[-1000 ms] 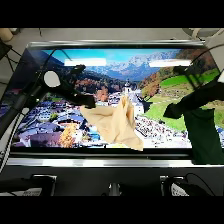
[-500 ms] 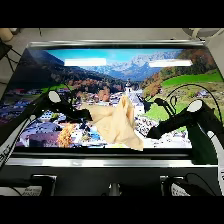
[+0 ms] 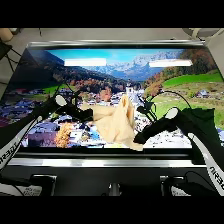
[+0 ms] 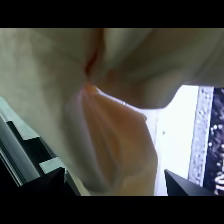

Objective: Fold the shirts.

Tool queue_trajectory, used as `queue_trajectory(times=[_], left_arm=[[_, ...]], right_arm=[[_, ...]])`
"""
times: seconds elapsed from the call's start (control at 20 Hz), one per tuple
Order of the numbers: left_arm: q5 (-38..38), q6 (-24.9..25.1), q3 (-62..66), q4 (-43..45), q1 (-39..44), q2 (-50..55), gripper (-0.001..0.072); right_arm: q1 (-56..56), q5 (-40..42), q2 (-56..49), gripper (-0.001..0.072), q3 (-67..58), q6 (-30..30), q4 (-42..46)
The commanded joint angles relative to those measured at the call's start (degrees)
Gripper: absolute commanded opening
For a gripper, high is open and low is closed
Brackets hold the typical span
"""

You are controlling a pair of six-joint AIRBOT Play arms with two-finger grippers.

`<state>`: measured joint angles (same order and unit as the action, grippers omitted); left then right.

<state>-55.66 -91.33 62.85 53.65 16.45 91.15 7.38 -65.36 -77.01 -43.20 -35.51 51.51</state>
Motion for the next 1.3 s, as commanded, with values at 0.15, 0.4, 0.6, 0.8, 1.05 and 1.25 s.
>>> queue_trajectory(times=[0.15,0.4,0.6,0.8,1.05,1.25], left_arm=[[6.03,7.43,1.57,-0.11,-1.09,-5.86,0.0025],[9.88,7.39,18.64,-0.11,-10.58,-17.99,0.0024],[11.39,7.32,37.64,-0.13,-18.25,-28.26,0.0024],[10.45,7.39,42.97,-0.07,-19.23,-37.94,0.0025],[-2.01,3.65,42.95,9.42,-19.23,-43.47,0.0025],[-12.41,3.69,40.65,9.84,-19.23,-43.15,0.0025]], right_arm=[[1.9,3.41,0.92,0.002,-2.95,-1.57,2.36],[-8.79,3.3,14.32,0.002,-25.81,-7.78,21.07],[-15.91,10.6,25.7,0.0021,-48.13,-8.63,27.34],[-16.15,13.25,34.8,0.0021,-54.05,-10.54,22.38],[-16.15,11.28,39.47,0.0021,-54.05,-10.58,24.13],[-16.15,11.19,37.9,0.0021,-54.05,-10.56,24.13]])
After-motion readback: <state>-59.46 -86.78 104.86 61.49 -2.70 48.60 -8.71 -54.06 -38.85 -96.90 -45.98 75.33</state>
